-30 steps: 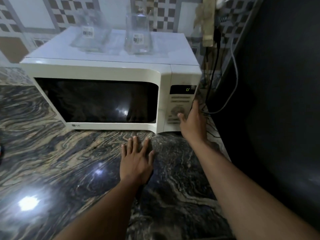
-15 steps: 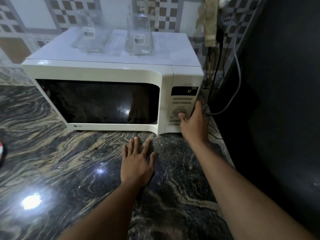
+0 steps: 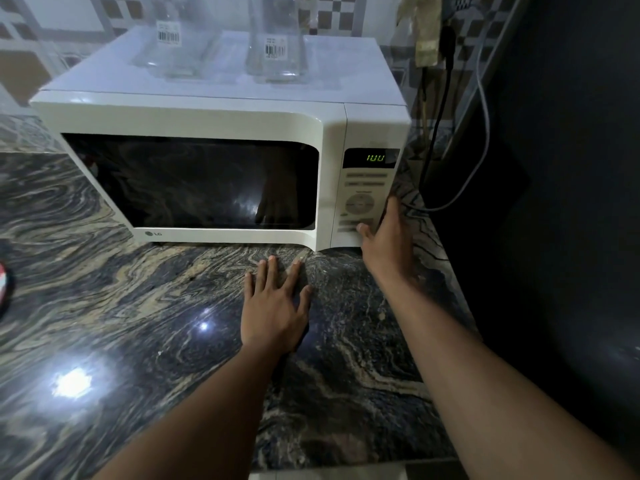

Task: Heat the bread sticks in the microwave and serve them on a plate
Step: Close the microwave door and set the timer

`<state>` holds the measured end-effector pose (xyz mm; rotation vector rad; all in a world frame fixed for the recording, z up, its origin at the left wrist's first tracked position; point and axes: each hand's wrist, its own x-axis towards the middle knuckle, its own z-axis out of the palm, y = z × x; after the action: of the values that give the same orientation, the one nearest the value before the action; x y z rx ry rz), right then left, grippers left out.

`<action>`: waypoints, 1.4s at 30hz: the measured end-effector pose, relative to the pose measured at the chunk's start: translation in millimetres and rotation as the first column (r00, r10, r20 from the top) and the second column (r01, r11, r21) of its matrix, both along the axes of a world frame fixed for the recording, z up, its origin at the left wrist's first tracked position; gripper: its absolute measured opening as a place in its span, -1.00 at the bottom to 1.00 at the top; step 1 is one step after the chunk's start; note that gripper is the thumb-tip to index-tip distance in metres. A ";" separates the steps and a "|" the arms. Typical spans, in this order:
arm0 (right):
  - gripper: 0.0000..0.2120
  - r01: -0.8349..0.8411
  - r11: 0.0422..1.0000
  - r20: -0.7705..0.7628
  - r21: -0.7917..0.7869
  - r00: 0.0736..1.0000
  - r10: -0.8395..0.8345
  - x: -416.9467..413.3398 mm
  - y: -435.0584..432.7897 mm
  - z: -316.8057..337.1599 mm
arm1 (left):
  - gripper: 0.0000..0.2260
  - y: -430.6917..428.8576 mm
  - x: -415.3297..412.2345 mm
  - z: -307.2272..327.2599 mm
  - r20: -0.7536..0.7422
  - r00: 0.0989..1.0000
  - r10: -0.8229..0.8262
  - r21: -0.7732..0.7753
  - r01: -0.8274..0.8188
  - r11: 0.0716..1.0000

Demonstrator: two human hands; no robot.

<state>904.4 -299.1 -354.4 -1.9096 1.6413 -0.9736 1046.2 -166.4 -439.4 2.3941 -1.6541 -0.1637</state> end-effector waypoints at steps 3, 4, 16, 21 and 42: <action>-0.47 0.023 0.999 -0.005 -0.022 1.000 -0.023 1.8 -0.9 -2.2 | -0.43 0.0 -0.1 -0.2 0.003 1.000 0.003 0.004 -0.003 1.000; -0.48 0.031 0.999 -0.010 -0.030 0.999 -0.031 2.1 -0.9 -2.4 | -0.43 0.1 -0.1 -0.1 -0.001 1.000 0.005 0.005 -0.005 1.000; -0.36 0.051 0.999 -0.054 -0.014 0.997 -0.052 1.5 8.9 -1.5 | -0.40 2.4 -0.8 4.2 -0.022 1.000 -0.005 0.014 0.006 1.000; -0.33 -0.003 0.995 -0.252 0.102 0.967 0.029 -15.0 54.6 -16.9 | -0.46 6.0 -2.9 5.3 -0.013 1.000 -0.001 -0.013 0.000 1.000; -0.39 -0.140 0.962 -0.675 0.233 0.689 0.264 -29.9 96.3 -75.2 | -0.41 17.9 -9.3 2.9 0.016 0.999 -0.035 0.118 0.033 0.992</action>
<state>874.6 -202.9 -429.5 -2.4428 1.7394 0.0346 1036.9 -148.5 -436.5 2.4602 -1.7402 -0.2534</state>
